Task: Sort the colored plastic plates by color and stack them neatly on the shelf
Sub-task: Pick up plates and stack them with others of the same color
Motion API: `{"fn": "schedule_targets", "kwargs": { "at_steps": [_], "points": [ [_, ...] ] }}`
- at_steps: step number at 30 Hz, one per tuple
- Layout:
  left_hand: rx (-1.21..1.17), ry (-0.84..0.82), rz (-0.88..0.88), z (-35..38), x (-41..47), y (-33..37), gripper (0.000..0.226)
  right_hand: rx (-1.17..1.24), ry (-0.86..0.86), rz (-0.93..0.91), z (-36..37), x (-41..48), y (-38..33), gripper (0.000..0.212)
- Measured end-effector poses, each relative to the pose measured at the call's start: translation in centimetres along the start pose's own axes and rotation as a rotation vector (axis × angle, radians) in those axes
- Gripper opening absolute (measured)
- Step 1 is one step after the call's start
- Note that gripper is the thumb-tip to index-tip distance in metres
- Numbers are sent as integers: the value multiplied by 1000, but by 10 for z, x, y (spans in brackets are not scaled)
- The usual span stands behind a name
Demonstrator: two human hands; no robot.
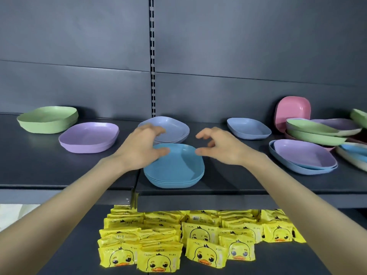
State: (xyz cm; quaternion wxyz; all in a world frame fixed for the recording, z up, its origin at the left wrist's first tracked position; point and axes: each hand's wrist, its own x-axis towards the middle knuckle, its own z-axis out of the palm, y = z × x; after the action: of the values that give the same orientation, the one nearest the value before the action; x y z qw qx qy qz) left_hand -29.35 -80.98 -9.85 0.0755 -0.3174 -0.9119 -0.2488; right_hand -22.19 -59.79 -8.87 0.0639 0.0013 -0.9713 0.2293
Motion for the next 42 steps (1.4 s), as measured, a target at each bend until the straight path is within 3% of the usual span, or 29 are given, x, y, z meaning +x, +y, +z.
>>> {"fn": "schedule_targets", "kwargs": {
  "at_steps": [9,16,29,42],
  "points": [
    [83,-75,319,-13,35,94,51,-236,202,97,-89,-48,37,41],
    [127,-85,443,24,59,187,43,-330,274,213,-150,-110,108,43],
    [134,-103,401,110,87,328,43,-377,223,173,-227,-179,248,35],
    [169,-110,292,156,200,335,43,-373,129,148,-253,-88,329,37]
  ]
}}
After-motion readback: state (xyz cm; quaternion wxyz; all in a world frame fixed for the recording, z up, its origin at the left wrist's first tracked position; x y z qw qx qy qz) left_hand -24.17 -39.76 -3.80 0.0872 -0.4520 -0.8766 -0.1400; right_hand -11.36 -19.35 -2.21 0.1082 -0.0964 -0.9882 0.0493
